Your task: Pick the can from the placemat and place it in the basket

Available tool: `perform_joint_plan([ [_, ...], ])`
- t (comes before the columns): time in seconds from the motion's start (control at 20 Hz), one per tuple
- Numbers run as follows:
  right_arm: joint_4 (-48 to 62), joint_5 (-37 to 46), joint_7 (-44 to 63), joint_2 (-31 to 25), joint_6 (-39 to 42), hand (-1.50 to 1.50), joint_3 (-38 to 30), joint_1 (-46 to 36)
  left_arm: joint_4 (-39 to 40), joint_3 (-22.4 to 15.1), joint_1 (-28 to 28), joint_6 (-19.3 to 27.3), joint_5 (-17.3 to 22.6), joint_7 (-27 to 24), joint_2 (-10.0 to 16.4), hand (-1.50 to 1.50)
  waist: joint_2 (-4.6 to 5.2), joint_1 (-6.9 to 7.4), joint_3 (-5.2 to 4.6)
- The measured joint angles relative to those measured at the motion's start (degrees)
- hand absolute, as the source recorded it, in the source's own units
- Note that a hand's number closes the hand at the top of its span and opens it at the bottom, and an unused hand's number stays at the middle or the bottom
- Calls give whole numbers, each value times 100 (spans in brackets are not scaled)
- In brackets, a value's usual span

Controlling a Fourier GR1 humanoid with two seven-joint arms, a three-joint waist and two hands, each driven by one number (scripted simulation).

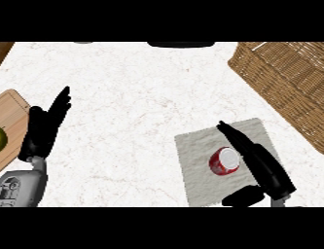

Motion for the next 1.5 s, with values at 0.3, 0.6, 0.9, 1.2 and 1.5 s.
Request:
perform_joint_plan([
  [0.3, 279, 23, -205, -1, -115, -150, -47, -22, 22, 85, -98, -79, -49, 60, -26, 0, 2, -5, 1],
  [0.6, 503, 416, -367, 9, -428, 150, 140, -217, 164, 151, -205, -143, -59, 32, -27, 0, 1, -3, 0],
  [0.9, 675, 885, -772, -68, -1052, 150, 233, -246, 94, 203, -201, -184, -58, 89, -14, 0, -17, -1, -12],
  [1.2, 824, 1697, -571, -339, -1020, 150, 547, -611, 182, 211, -176, -232, -70, -55, -10, 0, -16, 33, -17],
  [1.5, 1157, 2749, -386, -815, -512, 150, 1109, -1331, 71, 126, -139, -179, -140, -8, -82, 0, -28, 80, -27],
])
